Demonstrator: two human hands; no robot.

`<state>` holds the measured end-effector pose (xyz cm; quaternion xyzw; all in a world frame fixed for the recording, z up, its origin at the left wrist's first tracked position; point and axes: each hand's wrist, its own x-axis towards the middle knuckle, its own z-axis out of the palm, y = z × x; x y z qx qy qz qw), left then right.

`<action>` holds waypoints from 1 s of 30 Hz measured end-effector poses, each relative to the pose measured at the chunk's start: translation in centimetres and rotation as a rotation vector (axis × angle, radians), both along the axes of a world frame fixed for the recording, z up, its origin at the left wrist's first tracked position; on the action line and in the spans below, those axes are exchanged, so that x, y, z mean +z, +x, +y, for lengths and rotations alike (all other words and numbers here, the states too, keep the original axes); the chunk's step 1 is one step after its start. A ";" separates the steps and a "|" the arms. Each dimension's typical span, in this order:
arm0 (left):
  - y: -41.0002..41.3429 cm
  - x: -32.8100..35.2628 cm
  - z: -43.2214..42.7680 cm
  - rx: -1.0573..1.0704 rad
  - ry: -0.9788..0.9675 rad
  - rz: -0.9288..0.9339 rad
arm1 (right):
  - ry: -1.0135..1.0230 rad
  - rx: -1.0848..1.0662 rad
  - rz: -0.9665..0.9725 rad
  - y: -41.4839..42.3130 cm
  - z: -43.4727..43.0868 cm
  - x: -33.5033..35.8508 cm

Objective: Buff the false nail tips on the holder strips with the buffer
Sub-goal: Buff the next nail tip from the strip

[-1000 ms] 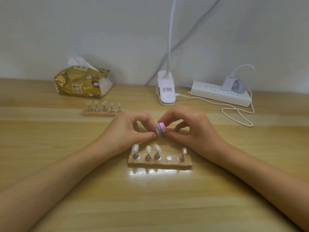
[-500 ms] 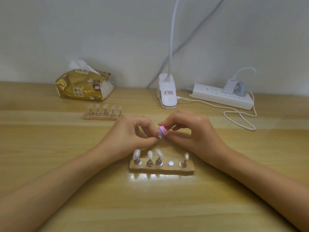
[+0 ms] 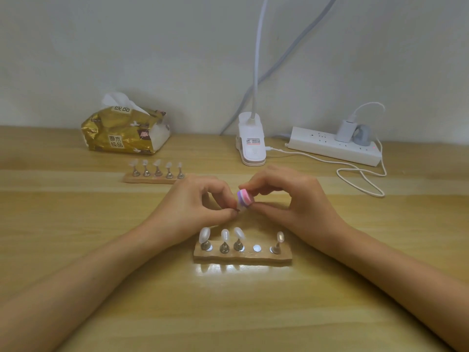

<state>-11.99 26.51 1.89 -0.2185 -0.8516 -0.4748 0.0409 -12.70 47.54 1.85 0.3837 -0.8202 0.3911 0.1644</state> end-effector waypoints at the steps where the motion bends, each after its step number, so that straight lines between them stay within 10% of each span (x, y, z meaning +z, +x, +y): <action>1: 0.0 0.0 0.0 -0.001 0.000 0.002 | 0.004 0.004 0.037 0.1 -0.1 0.0; 30: 0.0 0.0 -0.2 -0.012 0.003 -0.024 | -0.051 -0.011 -0.142 0.4 -0.2 0.2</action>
